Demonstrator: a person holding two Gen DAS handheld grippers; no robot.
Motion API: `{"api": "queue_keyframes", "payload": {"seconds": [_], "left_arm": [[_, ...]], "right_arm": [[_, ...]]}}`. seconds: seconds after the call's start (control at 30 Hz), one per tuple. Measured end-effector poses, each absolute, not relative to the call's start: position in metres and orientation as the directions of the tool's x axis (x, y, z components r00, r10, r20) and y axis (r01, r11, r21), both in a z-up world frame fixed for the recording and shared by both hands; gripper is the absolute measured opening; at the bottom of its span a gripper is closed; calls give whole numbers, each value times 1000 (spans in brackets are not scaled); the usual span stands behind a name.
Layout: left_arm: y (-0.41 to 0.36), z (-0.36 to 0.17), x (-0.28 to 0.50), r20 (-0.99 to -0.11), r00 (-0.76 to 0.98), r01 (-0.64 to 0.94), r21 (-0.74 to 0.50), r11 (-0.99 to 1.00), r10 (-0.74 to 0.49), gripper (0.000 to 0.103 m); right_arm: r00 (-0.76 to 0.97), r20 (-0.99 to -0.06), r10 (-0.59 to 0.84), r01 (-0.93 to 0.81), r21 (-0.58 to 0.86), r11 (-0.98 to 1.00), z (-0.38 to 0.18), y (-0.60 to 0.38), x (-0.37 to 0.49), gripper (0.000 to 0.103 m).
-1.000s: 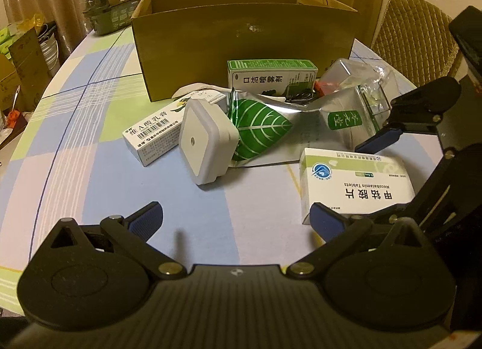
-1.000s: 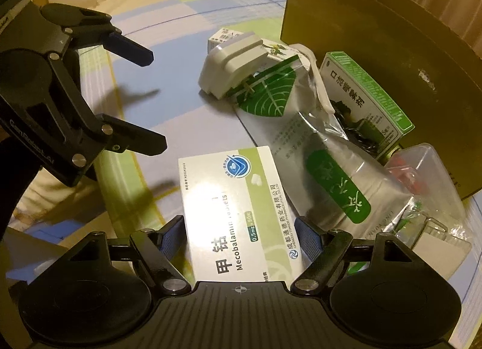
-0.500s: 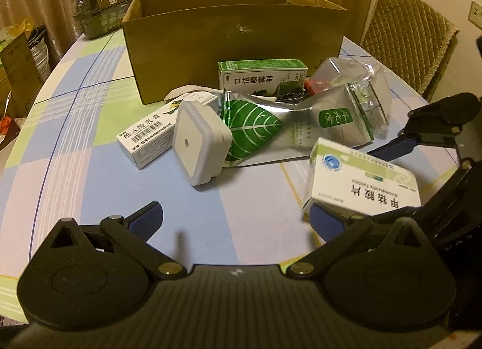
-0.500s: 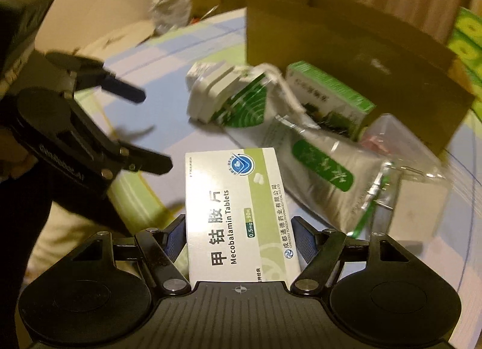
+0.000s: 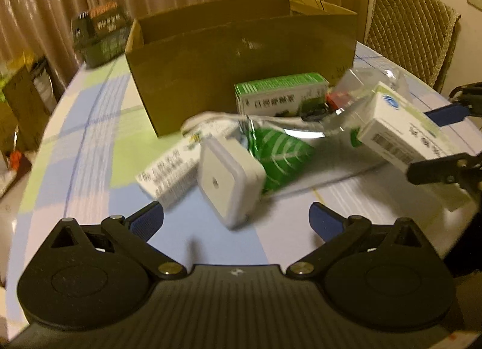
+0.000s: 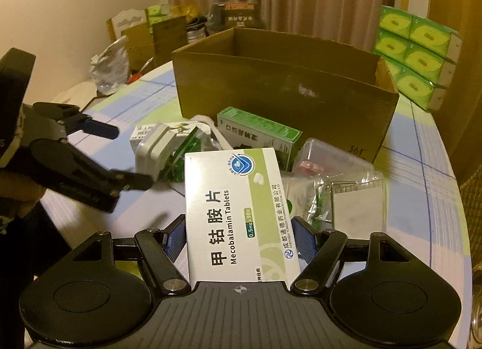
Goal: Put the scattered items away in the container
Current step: 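Lift the tablets box with the right gripper while the left gripper grasps the white night light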
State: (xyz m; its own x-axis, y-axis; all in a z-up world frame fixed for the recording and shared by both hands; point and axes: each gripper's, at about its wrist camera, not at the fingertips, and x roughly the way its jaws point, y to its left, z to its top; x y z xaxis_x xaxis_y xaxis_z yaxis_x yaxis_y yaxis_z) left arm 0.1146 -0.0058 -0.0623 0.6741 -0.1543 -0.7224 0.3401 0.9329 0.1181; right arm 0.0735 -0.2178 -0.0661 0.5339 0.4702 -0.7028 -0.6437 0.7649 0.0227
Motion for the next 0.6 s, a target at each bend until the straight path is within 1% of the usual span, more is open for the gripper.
{"api": "queue_keyframes", "payload": {"seconds": [0.07,0.13,0.2,0.27,0.47,0.6], "left_arm": [[-7,-61,123,-712,683,343,117,932,-163,94],[-10,-61,129,-701,692,355,124,927,-171,93],[-15,-62,134,-694,697,392,156,907,-181,93],[-16,-63,139,-691,687,466,180,866,-226,93],[-9,-68,155,-747,586,670,228,707,-315,92],[-2,-74,163,-768,536,753,248,609,-350,85]], "right_arm": [[533,-703,470,-637,31,770,-67,-216,75,70],[533,-704,469,-634,34,773,-67,-216,75,70],[532,-706,468,-636,32,771,-67,-217,74,70],[531,-707,468,-639,29,769,-67,-217,74,70],[527,-720,450,-637,16,771,-73,-216,75,70],[540,-724,429,-622,0,783,-74,-213,77,70]]}}
